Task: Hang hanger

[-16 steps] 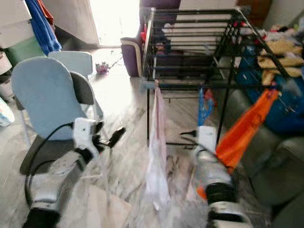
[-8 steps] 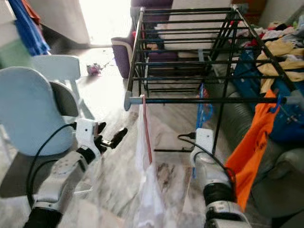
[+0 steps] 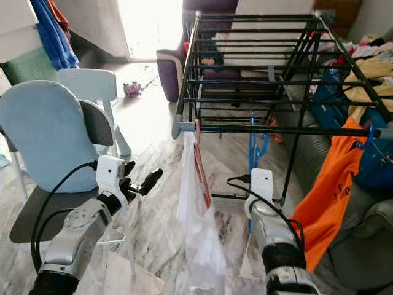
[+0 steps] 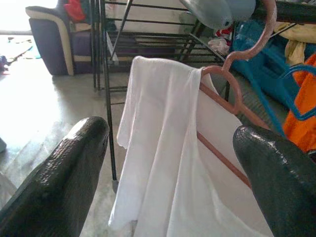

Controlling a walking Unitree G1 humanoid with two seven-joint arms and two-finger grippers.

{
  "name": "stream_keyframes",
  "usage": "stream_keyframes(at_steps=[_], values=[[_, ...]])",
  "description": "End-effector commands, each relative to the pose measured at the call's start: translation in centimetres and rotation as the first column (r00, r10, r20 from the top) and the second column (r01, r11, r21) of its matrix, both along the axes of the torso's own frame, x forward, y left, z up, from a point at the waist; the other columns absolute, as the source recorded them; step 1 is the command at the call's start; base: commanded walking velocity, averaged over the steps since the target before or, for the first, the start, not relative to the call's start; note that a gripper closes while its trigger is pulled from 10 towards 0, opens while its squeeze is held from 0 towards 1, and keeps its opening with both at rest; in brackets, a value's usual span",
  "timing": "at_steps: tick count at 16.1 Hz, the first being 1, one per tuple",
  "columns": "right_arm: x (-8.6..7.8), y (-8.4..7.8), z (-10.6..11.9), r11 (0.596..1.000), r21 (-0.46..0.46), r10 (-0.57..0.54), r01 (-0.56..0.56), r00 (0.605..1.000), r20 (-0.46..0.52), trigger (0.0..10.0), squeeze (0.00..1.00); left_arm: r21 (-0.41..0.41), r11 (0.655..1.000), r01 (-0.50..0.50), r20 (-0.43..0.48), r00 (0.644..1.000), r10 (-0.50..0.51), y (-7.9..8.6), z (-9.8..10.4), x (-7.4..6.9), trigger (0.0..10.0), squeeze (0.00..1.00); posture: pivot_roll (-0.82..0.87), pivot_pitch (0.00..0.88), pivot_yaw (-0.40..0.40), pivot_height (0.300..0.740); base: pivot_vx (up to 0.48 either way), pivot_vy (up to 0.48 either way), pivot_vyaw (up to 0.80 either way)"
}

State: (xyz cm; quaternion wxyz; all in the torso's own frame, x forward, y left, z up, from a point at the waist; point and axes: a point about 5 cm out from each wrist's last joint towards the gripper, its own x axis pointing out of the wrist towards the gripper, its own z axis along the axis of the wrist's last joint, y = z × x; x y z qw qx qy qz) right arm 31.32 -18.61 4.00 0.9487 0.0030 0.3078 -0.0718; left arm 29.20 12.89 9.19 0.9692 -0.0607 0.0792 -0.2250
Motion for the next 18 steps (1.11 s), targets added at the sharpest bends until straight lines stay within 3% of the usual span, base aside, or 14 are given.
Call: stream_keyframes(at_steps=[1,4,7,12,18], values=[[0.6,0.1,1.4,1.000,-0.017,0.002,-0.001,0.998,0.062,10.0,0.00,0.006,1.000,0.004,0.008,1.000,-0.004,0.1,0.3,0.1,10.0,0.00,-0.11,0.000,0.024,0.740,0.000,0.000,0.00],[0.5,0.3,2.4,1.000,-0.019,-0.002,0.005,0.991,0.131,10.0,0.00,0.009,1.000,0.009,0.002,1.000,-0.009,0.0,0.2,0.0,10.0,0.00,-0.11,0.000,0.030,0.740,0.000,0.000,0.00],[2.0,0.3,3.7,1.000,-0.025,0.007,-0.003,0.989,0.149,10.0,0.00,0.015,1.000,0.013,-0.001,1.000,-0.013,-0.1,0.2,0.1,10.0,0.00,-0.11,0.000,0.030,0.740,0.000,0.000,0.00],[3.8,-0.3,3.6,0.999,0.049,-0.018,0.016,0.999,0.032,10.0,0.00,0.037,0.999,0.010,-0.025,1.000,-0.009,-0.1,-0.2,0.0,10.0,0.00,-0.10,0.000,0.026,0.740,0.000,0.000,0.00],[3.3,-1.1,2.0,0.990,0.117,-0.074,0.081,0.996,-0.058,10.0,0.00,0.046,0.999,0.010,-0.032,0.999,-0.008,0.1,-0.2,-0.1,10.0,0.00,-0.10,0.000,0.024,0.740,0.000,0.000,0.00]])
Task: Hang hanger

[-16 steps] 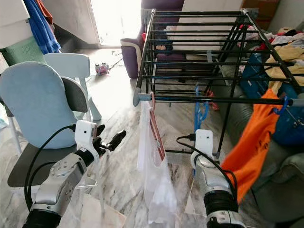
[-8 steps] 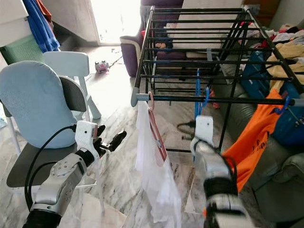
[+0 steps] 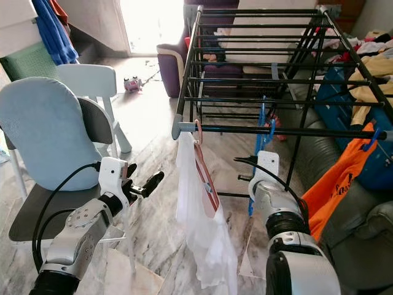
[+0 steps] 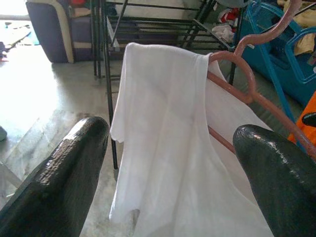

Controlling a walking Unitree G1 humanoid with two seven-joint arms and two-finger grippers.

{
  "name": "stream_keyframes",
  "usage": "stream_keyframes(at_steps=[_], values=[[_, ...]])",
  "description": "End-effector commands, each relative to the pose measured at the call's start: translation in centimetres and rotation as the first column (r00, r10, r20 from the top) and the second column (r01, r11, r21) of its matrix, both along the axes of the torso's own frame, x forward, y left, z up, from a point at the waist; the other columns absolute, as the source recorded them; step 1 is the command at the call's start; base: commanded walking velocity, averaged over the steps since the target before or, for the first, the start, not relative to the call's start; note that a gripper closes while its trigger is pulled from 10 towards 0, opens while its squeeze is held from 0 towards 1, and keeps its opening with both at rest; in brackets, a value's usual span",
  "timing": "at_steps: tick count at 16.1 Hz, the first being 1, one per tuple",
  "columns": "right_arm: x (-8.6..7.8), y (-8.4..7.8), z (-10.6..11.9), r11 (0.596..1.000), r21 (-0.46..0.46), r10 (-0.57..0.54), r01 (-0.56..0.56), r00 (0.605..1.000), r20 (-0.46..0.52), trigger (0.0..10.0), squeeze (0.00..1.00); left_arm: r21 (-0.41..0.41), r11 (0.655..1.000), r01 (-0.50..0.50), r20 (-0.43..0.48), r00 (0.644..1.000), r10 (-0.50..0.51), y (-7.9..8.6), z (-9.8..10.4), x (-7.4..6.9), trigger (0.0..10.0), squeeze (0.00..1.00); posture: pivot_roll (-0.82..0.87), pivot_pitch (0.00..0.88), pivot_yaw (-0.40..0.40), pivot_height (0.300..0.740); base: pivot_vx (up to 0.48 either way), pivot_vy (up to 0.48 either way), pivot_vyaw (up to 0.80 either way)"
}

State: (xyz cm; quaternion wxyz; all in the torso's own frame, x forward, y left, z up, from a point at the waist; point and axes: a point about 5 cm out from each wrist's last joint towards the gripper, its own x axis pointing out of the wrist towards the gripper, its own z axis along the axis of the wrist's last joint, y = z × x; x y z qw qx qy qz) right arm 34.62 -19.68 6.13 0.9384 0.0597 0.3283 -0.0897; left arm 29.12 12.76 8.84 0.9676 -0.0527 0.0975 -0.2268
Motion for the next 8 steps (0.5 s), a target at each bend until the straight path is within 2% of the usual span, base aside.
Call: stream_keyframes(at_steps=[1,4,5,6,8], values=[[-0.2,-0.3,-0.4,1.000,0.011,-0.015,0.015,1.000,-0.024,10.0,0.00,0.025,1.000,0.004,-0.003,1.000,-0.004,0.2,0.1,0.0,10.0,0.00,-0.10,0.000,0.025,0.740,0.000,0.000,0.00],[-0.4,-1.2,-0.5,0.999,-0.004,-0.041,0.041,0.999,-0.012,10.0,0.00,0.029,1.000,0.008,-0.007,1.000,-0.008,0.1,0.0,0.1,10.0,0.00,-0.10,0.000,0.028,0.740,0.000,0.000,0.00],[-0.3,-1.4,-0.4,0.999,0.001,-0.045,0.045,0.999,-0.003,10.0,0.91,0.029,1.000,0.009,-0.007,1.000,-0.009,0.1,0.0,0.1,10.0,0.00,-0.10,0.000,0.029,0.740,0.000,0.000,0.00],[-0.3,-1.5,-0.3,0.999,-0.002,-0.043,0.043,0.999,0.007,10.0,1.00,0.031,0.999,0.009,-0.007,1.000,-0.009,0.1,0.0,0.1,10.0,0.00,-0.10,0.000,0.029,0.740,0.000,0.000,0.00],[-0.4,-1.7,-0.5,0.999,-0.029,-0.044,0.045,0.999,0.014,10.0,1.00,0.031,1.000,0.006,-0.008,1.000,-0.006,0.2,0.0,0.0,10.0,0.00,-0.09,0.000,0.033,0.740,0.000,0.000,0.00]])
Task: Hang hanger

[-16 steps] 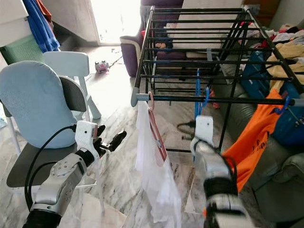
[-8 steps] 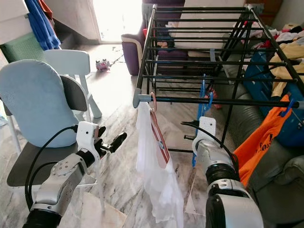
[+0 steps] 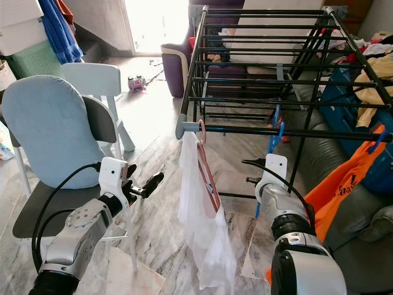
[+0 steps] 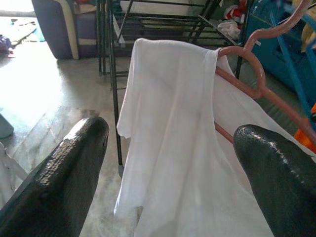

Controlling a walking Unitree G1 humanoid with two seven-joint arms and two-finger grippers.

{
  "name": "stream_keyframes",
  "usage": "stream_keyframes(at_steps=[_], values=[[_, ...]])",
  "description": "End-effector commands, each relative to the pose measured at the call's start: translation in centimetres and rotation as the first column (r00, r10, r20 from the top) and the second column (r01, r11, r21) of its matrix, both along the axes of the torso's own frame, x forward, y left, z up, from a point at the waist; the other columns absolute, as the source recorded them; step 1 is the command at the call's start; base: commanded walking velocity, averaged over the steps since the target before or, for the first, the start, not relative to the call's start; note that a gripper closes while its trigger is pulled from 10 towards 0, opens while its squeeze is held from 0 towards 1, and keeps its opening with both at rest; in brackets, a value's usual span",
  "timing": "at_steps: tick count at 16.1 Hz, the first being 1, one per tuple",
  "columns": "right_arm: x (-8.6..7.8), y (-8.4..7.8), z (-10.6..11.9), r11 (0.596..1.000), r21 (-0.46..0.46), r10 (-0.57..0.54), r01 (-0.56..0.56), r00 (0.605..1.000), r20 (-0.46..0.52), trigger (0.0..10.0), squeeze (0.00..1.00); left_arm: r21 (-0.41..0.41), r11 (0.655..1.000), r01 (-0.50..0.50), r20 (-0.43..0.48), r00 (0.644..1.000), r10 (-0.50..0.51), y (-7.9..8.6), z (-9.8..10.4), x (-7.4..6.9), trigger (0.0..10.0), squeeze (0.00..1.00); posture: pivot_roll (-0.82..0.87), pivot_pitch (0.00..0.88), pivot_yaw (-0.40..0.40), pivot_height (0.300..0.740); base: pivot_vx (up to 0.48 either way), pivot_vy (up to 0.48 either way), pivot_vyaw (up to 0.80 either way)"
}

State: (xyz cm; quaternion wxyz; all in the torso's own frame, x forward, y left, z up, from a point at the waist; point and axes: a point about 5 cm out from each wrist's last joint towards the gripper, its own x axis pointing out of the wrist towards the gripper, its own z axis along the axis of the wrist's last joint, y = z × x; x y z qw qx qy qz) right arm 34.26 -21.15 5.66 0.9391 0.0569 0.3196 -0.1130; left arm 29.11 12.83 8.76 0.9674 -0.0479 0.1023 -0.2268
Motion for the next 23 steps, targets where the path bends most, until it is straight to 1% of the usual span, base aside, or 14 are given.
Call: stream_keyframes(at_steps=[1,4,6,8,10,11,12,16,18,20,23], values=[[0.0,-0.3,0.0,1.000,-0.024,-0.004,0.004,1.000,0.011,10.0,1.00,0.014,1.000,0.003,0.000,1.000,-0.003,0.1,0.1,0.0,10.0,0.00,-0.09,0.000,0.033,0.740,0.000,0.000,0.00],[0.2,-0.5,0.3,0.996,-0.084,-0.002,0.007,0.998,0.055,10.0,1.00,0.013,0.999,-0.034,0.011,0.999,0.033,0.4,0.2,0.2,10.0,0.00,-0.08,0.000,0.043,0.740,0.000,0.000,0.00],[0.1,-0.6,0.3,0.993,-0.120,-0.006,0.014,0.998,0.068,10.0,1.00,0.013,0.997,-0.082,0.003,0.997,0.082,0.8,-0.2,-0.1,10.0,0.00,-0.08,0.000,0.060,0.740,0.000,0.000,0.00],[0.3,-0.7,0.5,0.987,-0.156,-0.004,0.019,0.995,0.097,10.0,1.00,0.030,0.992,-0.122,0.015,0.992,0.122,1.1,-0.5,-0.4,10.0,0.00,-0.07,0.000,0.057,0.740,0.000,0.000,0.00],[0.3,-0.6,0.7,0.978,-0.205,0.000,0.025,0.992,0.125,10.0,1.00,0.050,0.986,-0.159,0.026,0.987,0.158,1.6,-0.5,-0.4,10.0,0.00,-0.07,0.000,0.050,0.740,0.000,0.000,0.00],[0.2,-0.5,0.7,0.977,-0.209,0.000,0.027,0.992,0.129,10.0,1.00,0.055,0.985,-0.161,0.031,0.987,0.160,1.6,-0.5,-0.4,10.0,0.00,-0.07,0.000,0.049,0.740,0.000,0.000,0.00],[0.0,-0.5,0.6,0.970,-0.241,0.003,0.032,0.990,0.142,10.0,1.00,0.053,0.983,-0.173,0.035,0.985,0.172,1.8,-0.5,-0.3,10.0,0.00,-0.07,0.000,0.048,0.740,0.000,0.000,0.00],[-0.5,-0.9,0.6,0.954,-0.293,-0.012,0.066,0.983,0.181,10.0,1.00,0.053,0.983,-0.178,0.044,0.983,0.176,1.7,-0.4,-0.1,10.0,0.00,-0.08,0.000,0.048,0.740,0.000,0.000,0.00],[-1.2,-1.6,0.5,0.941,-0.328,-0.016,0.083,0.980,0.201,10.0,1.00,0.059,0.982,-0.180,0.040,0.983,0.178,1.6,-0.7,-0.2,10.0,0.00,-0.09,0.000,0.043,0.740,0.000,0.000,0.00],[-1.4,-1.7,0.5,0.939,-0.333,-0.014,0.084,0.978,0.208,10.0,1.00,0.066,0.981,-0.180,0.033,0.983,0.178,1.5,-0.9,-0.2,10.0,0.00,-0.09,0.000,0.039,0.740,0.000,0.000,0.00],[-1.5,-1.7,0.5,0.940,-0.330,-0.015,0.087,0.977,0.214,10.0,1.00,0.072,0.982,-0.176,0.030,0.984,0.175,1.4,-1.0,-0.2,10.0,0.00,-0.09,0.000,0.038,0.740,-0.259,0.000,0.00]])
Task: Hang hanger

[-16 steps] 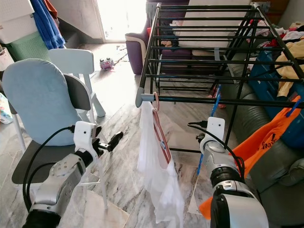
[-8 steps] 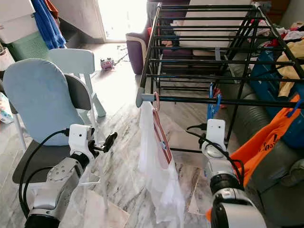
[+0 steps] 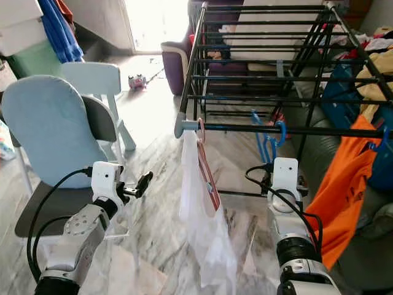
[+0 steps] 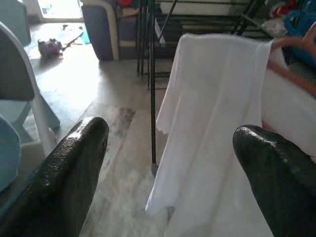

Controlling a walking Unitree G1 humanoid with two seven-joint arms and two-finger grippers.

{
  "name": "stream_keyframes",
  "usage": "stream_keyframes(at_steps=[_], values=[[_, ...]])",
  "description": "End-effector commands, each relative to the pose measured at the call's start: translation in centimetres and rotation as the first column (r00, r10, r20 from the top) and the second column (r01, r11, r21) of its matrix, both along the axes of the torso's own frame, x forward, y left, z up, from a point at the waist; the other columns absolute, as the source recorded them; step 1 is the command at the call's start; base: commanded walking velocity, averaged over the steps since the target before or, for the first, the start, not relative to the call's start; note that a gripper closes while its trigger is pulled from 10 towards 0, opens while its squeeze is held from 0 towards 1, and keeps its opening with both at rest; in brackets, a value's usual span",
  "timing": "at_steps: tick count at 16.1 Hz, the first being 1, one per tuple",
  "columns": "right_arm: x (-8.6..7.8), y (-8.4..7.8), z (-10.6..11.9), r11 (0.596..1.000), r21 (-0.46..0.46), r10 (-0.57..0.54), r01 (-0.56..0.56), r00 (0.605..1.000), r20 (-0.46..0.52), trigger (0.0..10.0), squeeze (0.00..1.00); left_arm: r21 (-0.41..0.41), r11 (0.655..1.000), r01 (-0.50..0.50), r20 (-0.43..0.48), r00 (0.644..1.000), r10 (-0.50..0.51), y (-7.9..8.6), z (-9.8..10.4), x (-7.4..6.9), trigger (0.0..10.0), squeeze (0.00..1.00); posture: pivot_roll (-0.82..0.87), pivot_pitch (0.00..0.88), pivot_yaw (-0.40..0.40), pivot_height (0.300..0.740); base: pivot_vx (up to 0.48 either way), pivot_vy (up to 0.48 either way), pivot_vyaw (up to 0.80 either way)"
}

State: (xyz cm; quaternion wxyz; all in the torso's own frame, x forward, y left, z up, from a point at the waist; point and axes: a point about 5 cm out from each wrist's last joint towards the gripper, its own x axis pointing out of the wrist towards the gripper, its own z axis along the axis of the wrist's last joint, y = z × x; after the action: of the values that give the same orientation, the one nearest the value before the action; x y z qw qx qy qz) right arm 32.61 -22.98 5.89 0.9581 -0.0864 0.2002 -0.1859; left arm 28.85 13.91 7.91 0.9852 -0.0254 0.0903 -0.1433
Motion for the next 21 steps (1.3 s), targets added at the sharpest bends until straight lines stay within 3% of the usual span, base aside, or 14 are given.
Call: stream_keyframes(at_steps=[1,10,12,13,14,15,18,21], values=[[0.2,0.3,0.3,1.000,0.002,0.008,-0.008,1.000,0.015,10.0,1.00,0.019,1.000,-0.009,-0.007,1.000,0.010,0.3,-0.2,0.1,10.0,0.00,-0.09,0.000,0.039,0.740,-0.266,0.000,0.00],[0.3,0.1,0.6,1.000,-0.005,-0.005,0.005,1.000,0.020,10.0,1.00,0.026,1.000,0.000,0.002,1.000,0.000,0.0,-0.1,0.7,10.0,0.00,-0.10,0.000,0.040,0.740,-0.273,0.000,0.00],[0.4,0.0,0.8,1.000,-0.025,-0.005,0.005,1.000,0.023,10.0,0.95,0.035,0.999,-0.002,0.006,1.000,0.002,0.1,-0.2,0.6,10.0,0.00,-0.11,0.000,0.032,0.740,0.000,0.000,0.00],[0.5,-0.3,1.2,0.999,-0.045,-0.011,0.012,1.000,0.023,10.0,0.56,0.052,0.999,-0.005,0.005,1.000,0.004,0.4,-0.2,0.6,10.0,0.00,-0.12,0.000,-0.008,0.740,0.000,0.000,0.00],[0.6,-0.5,1.4,0.998,-0.055,-0.015,0.016,1.000,0.022,10.0,0.44,0.052,0.999,-0.006,0.005,1.000,0.006,0.4,-0.2,0.7,10.0,0.00,-0.11,0.000,-0.036,0.740,0.000,0.000,0.00],[0.8,-0.8,1.7,0.997,-0.078,-0.016,0.017,1.000,0.014,10.0,0.00,0.068,0.998,0.011,0.017,1.000,-0.013,0.2,0.0,1.1,10.0,0.00,-0.08,0.000,-0.080,0.740,0.000,0.000,0.00],[1.5,0.5,1.9,0.995,-0.100,0.030,-0.030,1.000,-0.003,10.0,0.00,0.070,0.998,0.010,0.027,1.000,-0.012,0.5,0.3,1.7,10.0,0.00,-0.08,0.000,-0.070,0.740,0.000,0.000,0.00],[1.9,2.9,1.4,0.994,-0.052,0.100,-0.100,0.995,0.004,10.0,0.00,0.076,0.997,-0.014,0.043,0.999,0.011,1.6,0.3,0.9,10.0,0.00,-0.08,0.000,0.008,0.740,0.000,0.000,0.00]])
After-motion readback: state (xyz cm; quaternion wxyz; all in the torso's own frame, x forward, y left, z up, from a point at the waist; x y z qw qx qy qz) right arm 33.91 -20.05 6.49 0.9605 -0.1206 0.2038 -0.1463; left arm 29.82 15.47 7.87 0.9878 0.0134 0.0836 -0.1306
